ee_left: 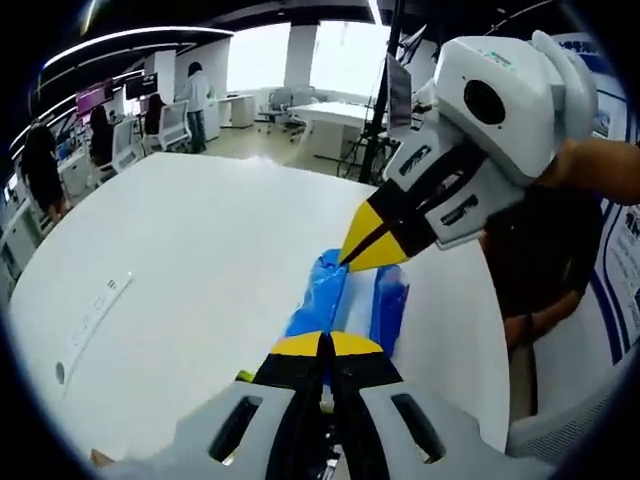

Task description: Operate the shoe box by opening the lid, removing the specified soft item, and placing it in the target area until the item is outside and the box remains undamaged.

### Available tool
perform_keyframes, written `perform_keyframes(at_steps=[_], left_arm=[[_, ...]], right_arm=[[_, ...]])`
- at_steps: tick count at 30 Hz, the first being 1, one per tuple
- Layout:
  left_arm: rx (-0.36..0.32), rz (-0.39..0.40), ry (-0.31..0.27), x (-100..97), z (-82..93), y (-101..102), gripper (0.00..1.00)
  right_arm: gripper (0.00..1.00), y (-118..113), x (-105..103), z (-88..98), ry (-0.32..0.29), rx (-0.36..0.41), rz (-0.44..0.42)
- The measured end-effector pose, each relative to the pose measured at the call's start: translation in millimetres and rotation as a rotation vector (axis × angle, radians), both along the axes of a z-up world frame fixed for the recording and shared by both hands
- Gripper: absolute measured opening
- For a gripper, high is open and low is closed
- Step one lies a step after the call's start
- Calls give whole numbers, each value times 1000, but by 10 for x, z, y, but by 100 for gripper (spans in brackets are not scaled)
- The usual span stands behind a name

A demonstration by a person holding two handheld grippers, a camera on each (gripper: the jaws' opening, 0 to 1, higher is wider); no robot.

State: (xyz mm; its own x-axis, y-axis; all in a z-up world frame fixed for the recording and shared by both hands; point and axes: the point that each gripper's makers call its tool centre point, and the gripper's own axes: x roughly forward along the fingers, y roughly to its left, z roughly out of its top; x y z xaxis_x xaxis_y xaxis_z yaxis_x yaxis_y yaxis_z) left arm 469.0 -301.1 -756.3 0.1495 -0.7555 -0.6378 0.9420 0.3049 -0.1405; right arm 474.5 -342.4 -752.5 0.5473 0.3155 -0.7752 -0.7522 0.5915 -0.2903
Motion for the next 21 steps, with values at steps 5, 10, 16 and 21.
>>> perform_keyframes(at_steps=[5,10,16,21], left_arm=[[4,1,5,37,-72,-37,0],[1,7,20,72,-154,-88,0],[9,7,31,101,-257,-149,0],[10,4,33,101,-314,-212,0]], right_arm=[[0,-35,33,-79,11,-13,6],[0,-68,72,-136,18,-9,-1],[0,-110,85,-219,26,-16,-2],[0,-170,91,-267,31,-21,-9]])
